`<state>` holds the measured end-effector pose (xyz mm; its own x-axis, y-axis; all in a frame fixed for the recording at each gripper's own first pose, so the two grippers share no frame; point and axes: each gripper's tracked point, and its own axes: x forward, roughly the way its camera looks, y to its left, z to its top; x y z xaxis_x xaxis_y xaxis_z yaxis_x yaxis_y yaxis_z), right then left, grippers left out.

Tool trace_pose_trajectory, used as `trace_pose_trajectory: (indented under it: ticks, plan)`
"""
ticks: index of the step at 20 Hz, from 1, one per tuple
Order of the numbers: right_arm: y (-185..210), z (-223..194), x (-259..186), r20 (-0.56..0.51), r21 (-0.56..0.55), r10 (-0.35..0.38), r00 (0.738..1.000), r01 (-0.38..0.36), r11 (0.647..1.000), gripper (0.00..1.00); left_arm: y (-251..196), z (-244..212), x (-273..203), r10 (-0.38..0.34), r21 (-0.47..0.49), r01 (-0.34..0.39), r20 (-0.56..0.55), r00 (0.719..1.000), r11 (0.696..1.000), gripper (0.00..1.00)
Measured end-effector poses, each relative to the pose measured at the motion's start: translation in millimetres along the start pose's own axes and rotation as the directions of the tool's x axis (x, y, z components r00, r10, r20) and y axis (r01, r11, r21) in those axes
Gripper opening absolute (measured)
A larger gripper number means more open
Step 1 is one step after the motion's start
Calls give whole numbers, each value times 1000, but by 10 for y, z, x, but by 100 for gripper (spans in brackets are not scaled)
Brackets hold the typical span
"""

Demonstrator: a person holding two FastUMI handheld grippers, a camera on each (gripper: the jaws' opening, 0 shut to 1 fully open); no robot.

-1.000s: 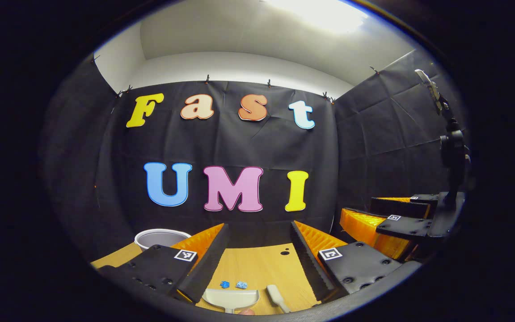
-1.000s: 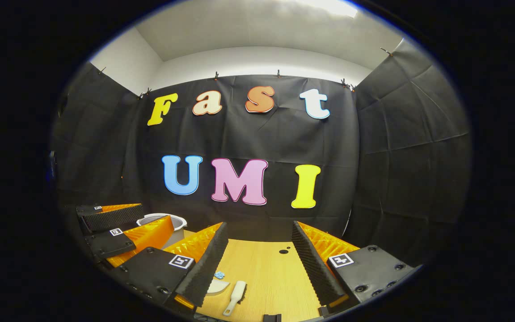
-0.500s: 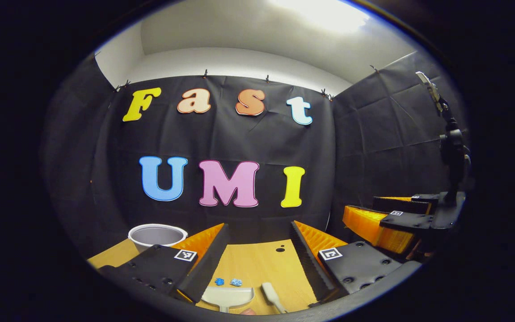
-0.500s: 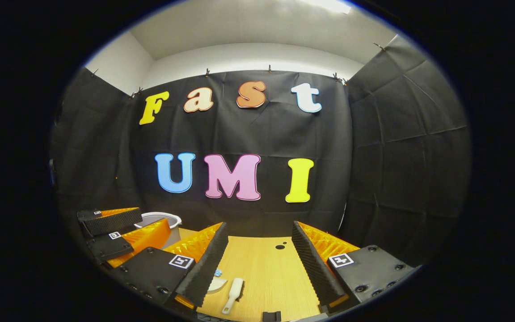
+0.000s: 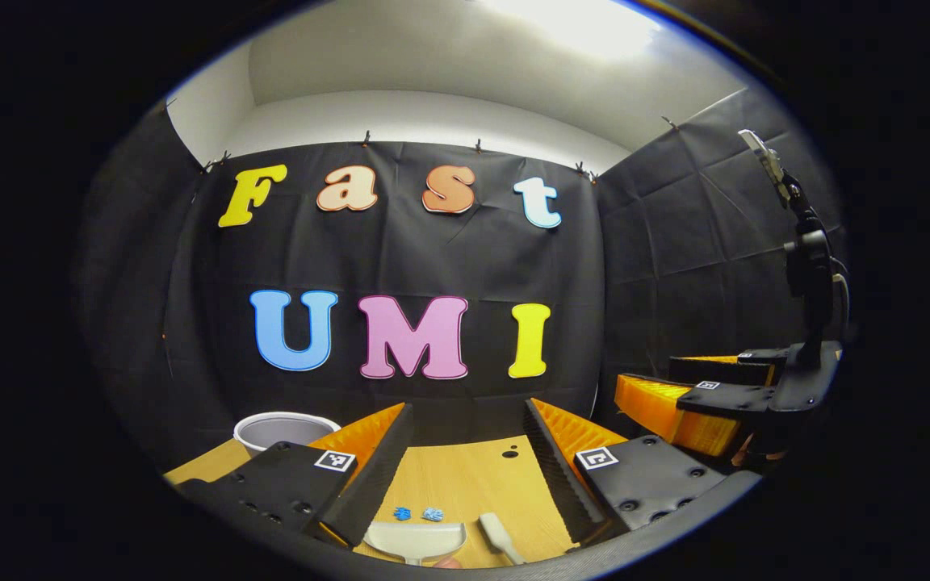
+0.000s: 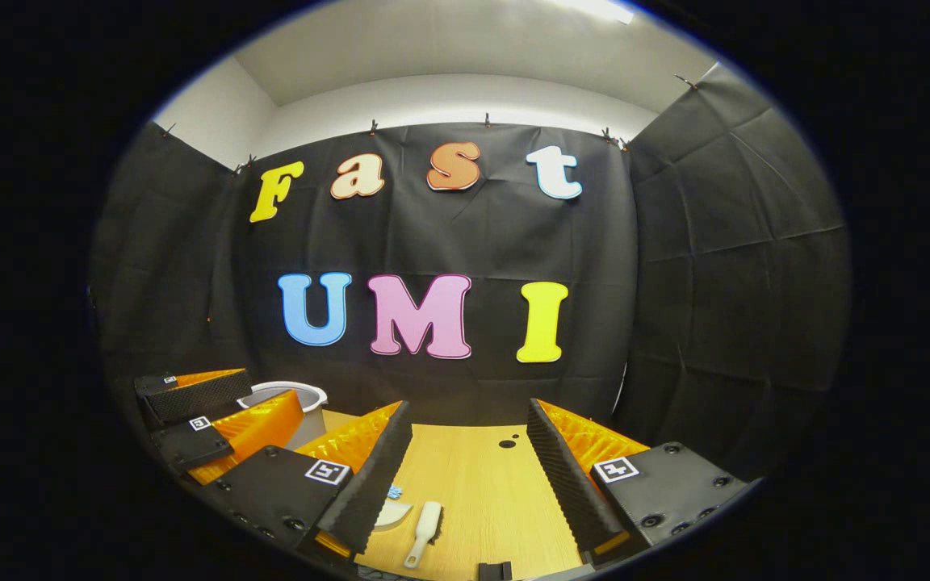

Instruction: Pick up the small broom and dustpan from the desktop, sweep the trash into the dustpan with the broom, and then empty the trash into the garbage bin.

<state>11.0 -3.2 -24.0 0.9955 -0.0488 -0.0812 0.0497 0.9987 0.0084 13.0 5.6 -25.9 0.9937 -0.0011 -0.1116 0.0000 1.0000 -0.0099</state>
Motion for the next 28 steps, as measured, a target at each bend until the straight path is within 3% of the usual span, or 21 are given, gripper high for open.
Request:
trace_pose_trajectory:
  ticks: [2,11,18,20,24,28]
  plan:
    - [37,12,29,3,3,2,1000,-2,1000,88,23,18,7,-3,7,3,3,1000,1000,82]
    - [221,79,153,24,-10,23,999,-23,1000,88,99,76,16,-18,84,15,35,999,996,82]
    - [405,159,310,51,-22,60,997,-59,998,88,322,11,11,21,50,-22,15,1000,998,82]
    - [454,146,369,53,-27,74,996,-72,997,93,351,-69,20,21,35,-21,-11,1000,999,81]
    - [548,33,510,23,8,97,995,-97,995,94,372,-328,26,10,2,-10,-94,996,1000,82]
    - [447,-407,700,-91,32,76,993,-73,997,93,381,-743,71,21,-25,-27,-221,975,999,81]
